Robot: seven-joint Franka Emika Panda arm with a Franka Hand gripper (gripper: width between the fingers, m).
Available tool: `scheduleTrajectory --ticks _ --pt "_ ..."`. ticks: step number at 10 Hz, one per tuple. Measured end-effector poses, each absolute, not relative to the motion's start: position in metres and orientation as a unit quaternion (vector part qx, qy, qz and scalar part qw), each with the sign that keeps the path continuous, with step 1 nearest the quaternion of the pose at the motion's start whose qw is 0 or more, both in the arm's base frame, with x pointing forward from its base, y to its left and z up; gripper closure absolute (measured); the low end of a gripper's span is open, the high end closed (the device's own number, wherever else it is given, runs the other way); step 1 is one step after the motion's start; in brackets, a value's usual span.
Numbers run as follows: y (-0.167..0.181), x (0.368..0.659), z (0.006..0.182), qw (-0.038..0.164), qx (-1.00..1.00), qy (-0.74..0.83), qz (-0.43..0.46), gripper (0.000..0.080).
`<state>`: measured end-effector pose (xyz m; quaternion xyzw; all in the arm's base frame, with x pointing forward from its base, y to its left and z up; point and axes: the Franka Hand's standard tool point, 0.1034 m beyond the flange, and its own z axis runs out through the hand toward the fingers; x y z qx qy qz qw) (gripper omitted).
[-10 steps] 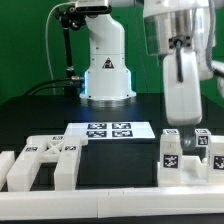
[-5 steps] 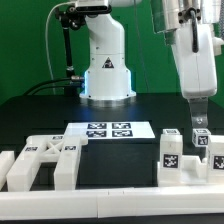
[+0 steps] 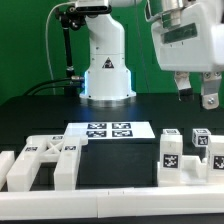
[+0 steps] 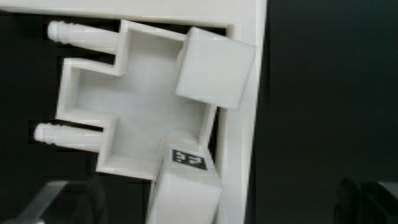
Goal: Assemble chair
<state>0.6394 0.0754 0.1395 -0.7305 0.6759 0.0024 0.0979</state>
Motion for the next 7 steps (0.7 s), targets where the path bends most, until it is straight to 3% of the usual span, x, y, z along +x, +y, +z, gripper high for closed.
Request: scheduleTrajectory --ticks 3,7 --pt "0.075 0.639 0.139 0.098 -0.731 0.676 0.002 0.015" --pt "0.07 0.627 0.138 0.096 -0.842 0.53 -0.023 0.015"
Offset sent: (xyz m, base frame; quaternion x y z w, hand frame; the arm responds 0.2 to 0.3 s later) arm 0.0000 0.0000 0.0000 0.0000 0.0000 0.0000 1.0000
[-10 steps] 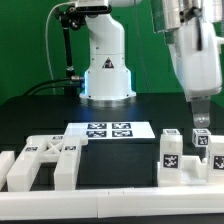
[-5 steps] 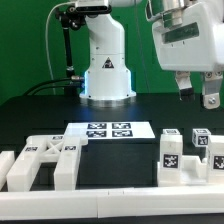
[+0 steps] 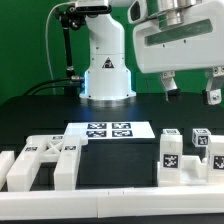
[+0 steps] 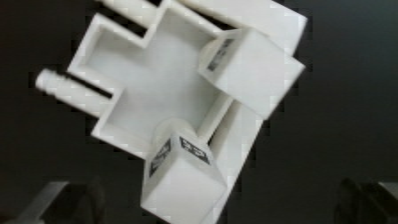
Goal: Assemble chair
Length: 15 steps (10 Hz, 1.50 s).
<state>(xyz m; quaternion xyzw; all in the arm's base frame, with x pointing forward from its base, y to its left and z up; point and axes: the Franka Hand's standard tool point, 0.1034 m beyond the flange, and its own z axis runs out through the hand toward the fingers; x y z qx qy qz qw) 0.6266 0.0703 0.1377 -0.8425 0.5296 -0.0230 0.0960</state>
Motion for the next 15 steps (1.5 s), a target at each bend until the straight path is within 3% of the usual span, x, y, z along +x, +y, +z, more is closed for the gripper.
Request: scheduleTrajectory --ticks 6,10,15 --pt "0.071 0.62 0.132 0.081 -0.926 0.367 -0.036 0.015" --pt "0.041 0.606 0.091 0.024 -0.985 0.131 -0.107 0.015" --pt "0.036 0.609 0.089 0.013 -0.986 0.101 -0.13 0.015"
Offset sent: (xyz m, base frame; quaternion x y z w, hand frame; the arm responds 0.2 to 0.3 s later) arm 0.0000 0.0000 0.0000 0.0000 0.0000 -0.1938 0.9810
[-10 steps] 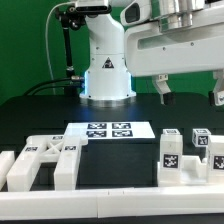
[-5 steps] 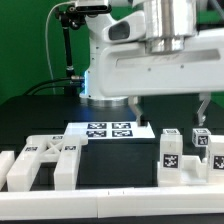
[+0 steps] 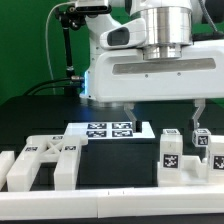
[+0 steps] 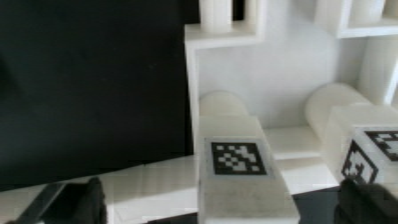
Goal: Assemble chair
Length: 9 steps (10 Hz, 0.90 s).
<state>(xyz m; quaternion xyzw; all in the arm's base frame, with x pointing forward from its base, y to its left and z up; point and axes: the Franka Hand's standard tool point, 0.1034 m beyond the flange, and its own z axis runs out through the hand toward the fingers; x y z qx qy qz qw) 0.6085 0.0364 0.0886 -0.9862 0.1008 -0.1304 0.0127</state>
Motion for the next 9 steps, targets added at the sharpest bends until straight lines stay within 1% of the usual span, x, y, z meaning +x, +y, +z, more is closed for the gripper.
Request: scheduleTrajectory --ticks 1,2,4,5,7,9 --pt "0.024 0.603 0.075 -0.008 -0.98 0.098 -0.173 0.015" --pt "0.016 0.595 0.055 -0.023 -0.978 0.097 -0.183 0.015" --pt "0.013 0.596 0.042 -0.037 -0.974 0.091 -0.206 0.015" --pt "0.016 0.595 0.035 -0.037 -0.975 0.088 -0.203 0.015" --pt "0.022 0.597 0.03 -0.035 -0.975 0.087 -0.201 0.015" --pt "0.027 0.594 0.018 -0.036 -0.977 0.082 -0.194 0.015"
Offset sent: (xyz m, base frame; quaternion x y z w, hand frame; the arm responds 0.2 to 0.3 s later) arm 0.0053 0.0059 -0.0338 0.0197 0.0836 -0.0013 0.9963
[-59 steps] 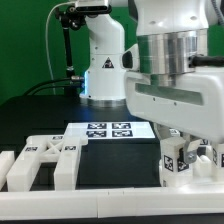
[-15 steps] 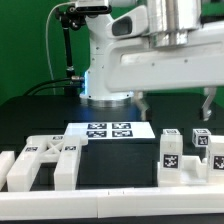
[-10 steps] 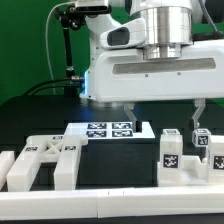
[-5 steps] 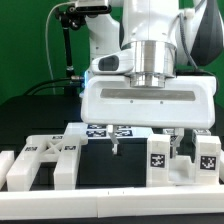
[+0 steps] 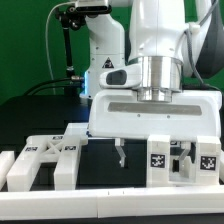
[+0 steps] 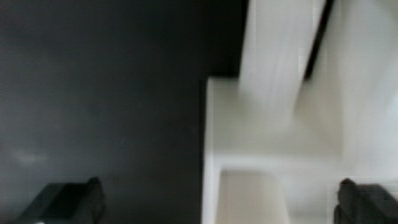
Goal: Assemble chair
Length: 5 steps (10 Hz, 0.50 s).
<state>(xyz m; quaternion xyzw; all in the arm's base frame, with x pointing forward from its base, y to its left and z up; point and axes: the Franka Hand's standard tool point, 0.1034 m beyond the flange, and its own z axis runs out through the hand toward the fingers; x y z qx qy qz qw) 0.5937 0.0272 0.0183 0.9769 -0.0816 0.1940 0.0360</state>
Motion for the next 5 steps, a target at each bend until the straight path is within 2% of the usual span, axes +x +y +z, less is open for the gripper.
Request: scheduleTrajectory --ticks 4,5 --pt "0.0257 0.5925 0.0161 0.037 0.977 -0.082 0.192 0.017" --pt "0.0257 0.5925 0.0161 0.037 0.977 -0.082 0.192 0.033"
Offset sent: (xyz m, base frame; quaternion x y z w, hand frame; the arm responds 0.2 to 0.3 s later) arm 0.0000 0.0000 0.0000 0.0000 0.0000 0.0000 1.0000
